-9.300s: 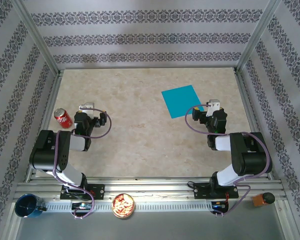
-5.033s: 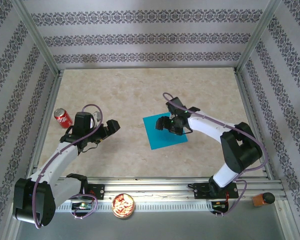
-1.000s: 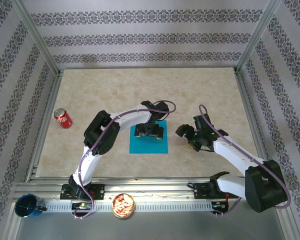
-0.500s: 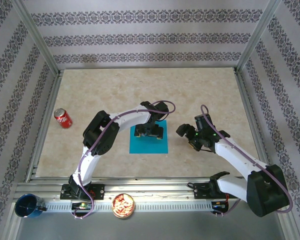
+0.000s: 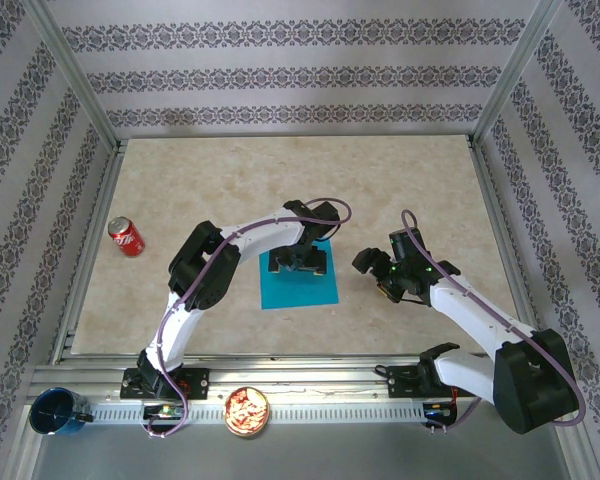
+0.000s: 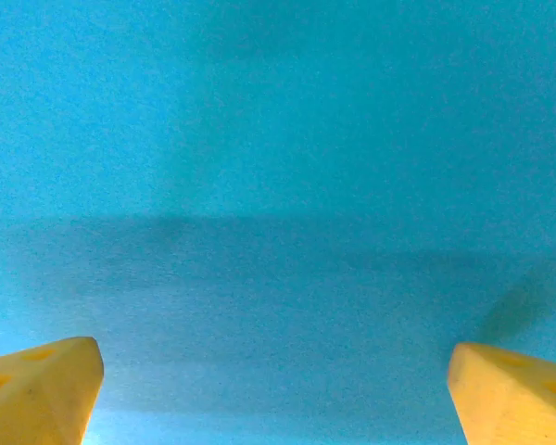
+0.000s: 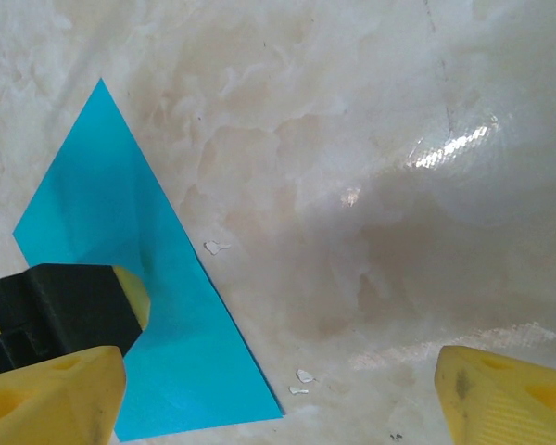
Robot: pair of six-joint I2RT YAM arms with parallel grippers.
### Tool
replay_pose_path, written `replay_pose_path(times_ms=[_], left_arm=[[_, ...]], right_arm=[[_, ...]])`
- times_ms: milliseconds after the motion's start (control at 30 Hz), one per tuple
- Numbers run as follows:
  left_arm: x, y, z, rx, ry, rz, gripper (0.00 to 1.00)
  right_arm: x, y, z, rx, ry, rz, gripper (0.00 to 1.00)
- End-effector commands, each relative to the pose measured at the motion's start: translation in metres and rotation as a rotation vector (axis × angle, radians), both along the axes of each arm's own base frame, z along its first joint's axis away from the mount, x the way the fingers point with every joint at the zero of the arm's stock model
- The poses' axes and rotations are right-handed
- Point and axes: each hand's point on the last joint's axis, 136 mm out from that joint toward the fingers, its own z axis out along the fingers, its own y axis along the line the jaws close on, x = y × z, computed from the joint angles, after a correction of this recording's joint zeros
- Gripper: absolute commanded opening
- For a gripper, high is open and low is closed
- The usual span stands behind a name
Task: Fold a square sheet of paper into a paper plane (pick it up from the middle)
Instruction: First fold the square sheet of paper in half at the center of the table.
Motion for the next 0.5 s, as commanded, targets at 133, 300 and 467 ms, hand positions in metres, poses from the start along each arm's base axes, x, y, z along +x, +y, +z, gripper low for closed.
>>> replay_pose_path(times_ms=[133, 300, 467], left_arm=[[0.002, 0.0, 0.018, 0.007, -0.033, 0.055, 0.97], [0.003, -0.002, 0.004, 0.009, -0.02, 0.081, 0.97], [0.0, -0.006, -0.011, 0.001, 0.007, 0.083, 0.97]], right_arm=[[-0.006, -0.005, -0.005, -0.006, 0.017, -0.019, 0.87], [-0.006, -0.005, -0.005, -0.007, 0.018, -0.017, 0.87], [-0.005, -0.005, -0.004, -0.009, 0.017, -0.015, 0.87]])
